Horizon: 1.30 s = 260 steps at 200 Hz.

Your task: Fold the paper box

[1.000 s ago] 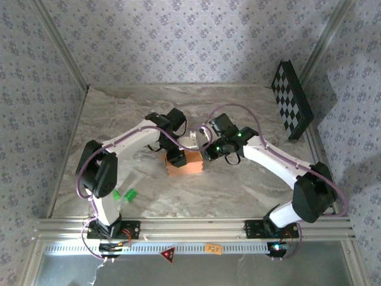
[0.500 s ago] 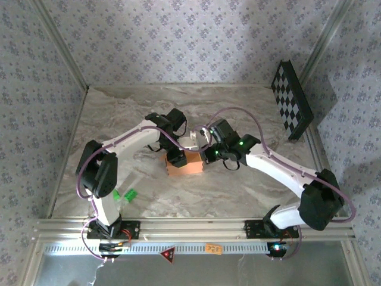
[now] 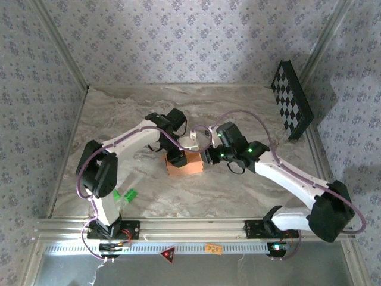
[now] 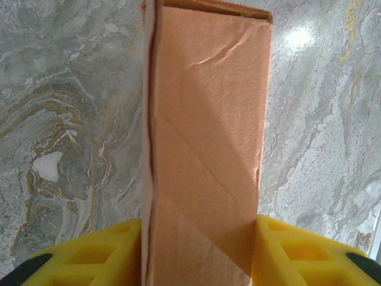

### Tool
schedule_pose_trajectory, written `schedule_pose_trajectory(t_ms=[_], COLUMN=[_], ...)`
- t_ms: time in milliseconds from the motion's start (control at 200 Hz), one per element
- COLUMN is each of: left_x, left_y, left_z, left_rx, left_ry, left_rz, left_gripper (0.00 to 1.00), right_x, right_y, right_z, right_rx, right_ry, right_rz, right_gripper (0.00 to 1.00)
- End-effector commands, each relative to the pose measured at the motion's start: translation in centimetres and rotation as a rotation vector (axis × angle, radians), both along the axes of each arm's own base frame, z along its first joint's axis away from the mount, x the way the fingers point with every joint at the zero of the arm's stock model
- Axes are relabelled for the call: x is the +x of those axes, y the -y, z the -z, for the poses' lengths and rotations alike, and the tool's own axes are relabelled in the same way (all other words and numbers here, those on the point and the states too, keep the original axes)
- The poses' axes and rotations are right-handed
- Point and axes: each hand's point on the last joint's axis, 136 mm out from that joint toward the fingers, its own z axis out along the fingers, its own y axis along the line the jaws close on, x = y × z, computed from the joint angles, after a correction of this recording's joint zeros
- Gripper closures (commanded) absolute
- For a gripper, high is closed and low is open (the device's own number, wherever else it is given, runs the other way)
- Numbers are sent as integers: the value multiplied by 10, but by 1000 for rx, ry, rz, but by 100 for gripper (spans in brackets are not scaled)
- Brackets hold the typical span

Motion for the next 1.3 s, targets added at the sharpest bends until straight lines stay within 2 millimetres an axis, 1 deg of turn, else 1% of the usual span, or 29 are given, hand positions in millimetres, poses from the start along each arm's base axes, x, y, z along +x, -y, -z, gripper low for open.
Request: schedule_pose_trajectory(t_ms=[0, 75, 130, 190, 290, 555, 675, 780, 895, 984, 1174, 1294], left_x=[-8, -9, -9, -9, -8, -9, -9, -9, -8, -8, -8, -8], left_y=[4, 4, 3, 3, 4, 4, 5, 5, 6, 6, 6, 7], left_z=[-11, -11, -11, -10, -11, -10, -10, -10, -10, -10, -9, -8], left_rx=[-37, -36, -34, -32, -33, -29, -31, -30, -31, -32, -31, -31], left_ry=[-7, -10, -10, -12, -13, -15, -14, -15, -15, -16, -19, -19], left_rz=[19, 19, 18, 18, 17, 20, 22, 23, 21, 21, 19, 19], left_gripper=[56, 56, 56, 56, 56, 56, 56, 56, 56, 56, 56, 56], right_x=[-4, -5, -3, -2, 4, 17, 18, 20, 19, 17, 17, 19], right_y=[-7, -7, -6, -5, -2, -2, -5, -7, -6, -6, -4, -3], right_z=[-7, -4, -3, 0, 4, 10, 10, 9, 11, 13, 17, 15], right_rx=[59, 62, 64, 62, 56, 62, 70, 73, 68, 57, 34, 39], right_ry=[129, 176, 178, 162, 133, 110, 107, 104, 89, 79, 72, 87], right_rz=[-152, -191, -205, -225, -232, -229, -243, -245, -237, -229, -159, -98], right_gripper=[65, 65, 62, 61, 65, 69, 72, 78, 86, 89, 95, 100])
